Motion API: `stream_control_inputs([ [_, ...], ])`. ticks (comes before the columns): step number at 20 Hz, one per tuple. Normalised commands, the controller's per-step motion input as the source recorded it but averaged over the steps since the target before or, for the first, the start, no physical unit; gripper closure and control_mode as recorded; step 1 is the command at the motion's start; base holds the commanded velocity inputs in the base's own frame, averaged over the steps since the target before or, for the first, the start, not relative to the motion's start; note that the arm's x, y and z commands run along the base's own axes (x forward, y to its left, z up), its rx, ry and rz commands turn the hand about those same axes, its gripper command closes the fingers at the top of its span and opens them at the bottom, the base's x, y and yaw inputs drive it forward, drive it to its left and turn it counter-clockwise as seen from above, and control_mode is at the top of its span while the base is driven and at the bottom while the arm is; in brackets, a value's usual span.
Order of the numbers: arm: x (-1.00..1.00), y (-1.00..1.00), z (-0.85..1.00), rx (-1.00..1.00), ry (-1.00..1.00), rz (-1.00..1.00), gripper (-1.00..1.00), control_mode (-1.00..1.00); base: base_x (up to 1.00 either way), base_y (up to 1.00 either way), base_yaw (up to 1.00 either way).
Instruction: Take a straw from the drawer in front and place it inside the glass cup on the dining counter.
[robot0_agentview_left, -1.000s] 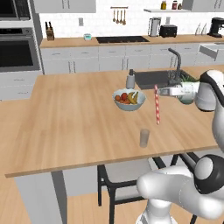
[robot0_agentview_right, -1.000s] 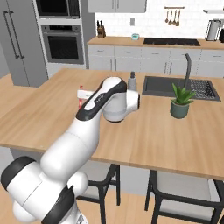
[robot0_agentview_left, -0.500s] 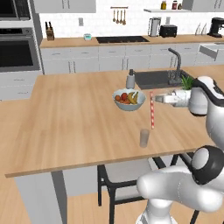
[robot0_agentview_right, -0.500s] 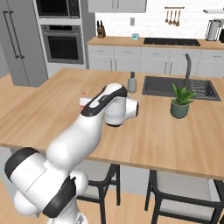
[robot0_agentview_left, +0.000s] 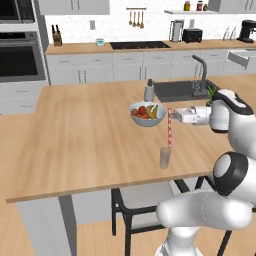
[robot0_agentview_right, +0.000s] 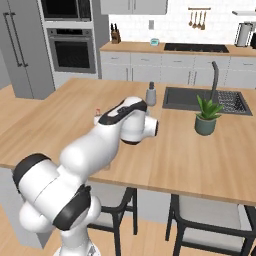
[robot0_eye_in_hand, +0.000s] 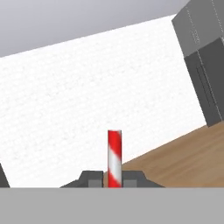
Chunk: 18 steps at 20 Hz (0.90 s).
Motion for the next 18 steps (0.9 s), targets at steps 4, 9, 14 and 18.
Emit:
stream_control_inputs([
  [4,0.26,-0.1,-0.29,-0.08,-0.11,0.0,1.0,-1.0,0.0,0.0,0.0],
  [9,0.18,-0.05,-0.26,-0.05,-0.07,0.0,1.0,-1.0,0.0,0.0,0.0],
  [14,0.06,0.0,-0.21,0.0,-0.02,0.0,1.0,-1.0,0.0,0.0,0.0],
  [18,0.19,0.0,-0.17,0.0,-0.04,0.01,1.0,-1.0,0.0,0.0,0.0],
])
